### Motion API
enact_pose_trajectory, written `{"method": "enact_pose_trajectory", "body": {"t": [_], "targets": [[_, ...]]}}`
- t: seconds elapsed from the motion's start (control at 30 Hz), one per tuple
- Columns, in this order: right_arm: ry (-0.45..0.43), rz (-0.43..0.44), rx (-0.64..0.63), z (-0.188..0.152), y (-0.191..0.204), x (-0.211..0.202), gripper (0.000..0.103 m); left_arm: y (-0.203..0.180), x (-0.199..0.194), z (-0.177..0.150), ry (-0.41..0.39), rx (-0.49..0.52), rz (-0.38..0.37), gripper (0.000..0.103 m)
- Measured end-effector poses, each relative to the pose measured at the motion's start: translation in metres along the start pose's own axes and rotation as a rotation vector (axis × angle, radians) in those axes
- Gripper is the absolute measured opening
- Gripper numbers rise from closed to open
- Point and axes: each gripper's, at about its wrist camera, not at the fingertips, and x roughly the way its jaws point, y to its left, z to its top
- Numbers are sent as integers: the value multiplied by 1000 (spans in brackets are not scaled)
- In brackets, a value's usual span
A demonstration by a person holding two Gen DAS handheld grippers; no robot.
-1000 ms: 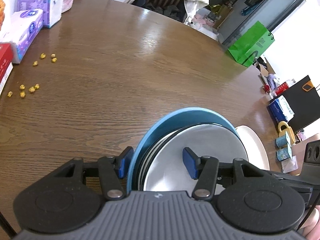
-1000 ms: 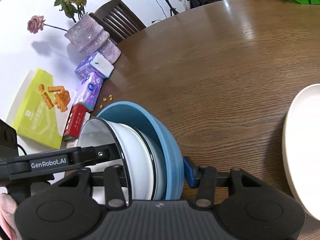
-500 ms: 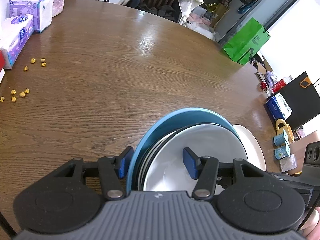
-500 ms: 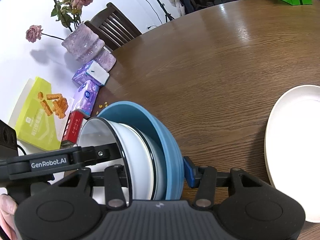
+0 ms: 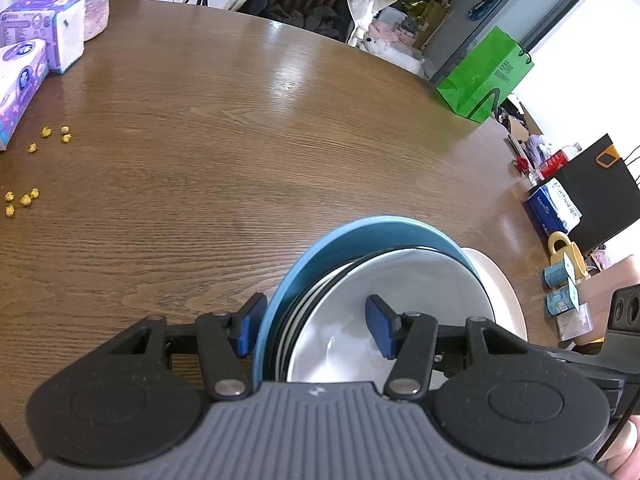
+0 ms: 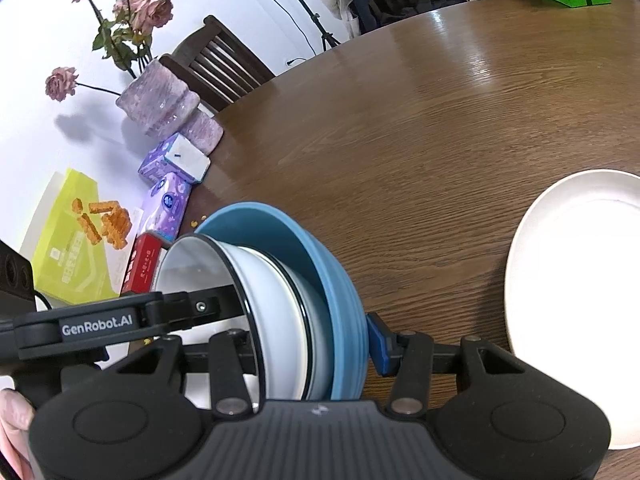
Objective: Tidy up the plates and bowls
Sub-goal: 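Lift the bowl stack with both grippers and carry it toward the cream plates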
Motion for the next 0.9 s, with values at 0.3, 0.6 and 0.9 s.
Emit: {"method": "enact_pose_trajectory", "body": {"t": [0.3, 0.6, 0.9], "targets": [[-17, -2, 23, 1, -15, -9, 47, -14, 5, 2, 8, 18, -7, 55], [-40, -10, 42, 1, -30, -23, 47, -34, 11, 3, 10, 41, -19, 55], [-64, -25, 60, 1, -48, -38, 47, -56, 20, 3, 16, 62, -37, 55]]}}
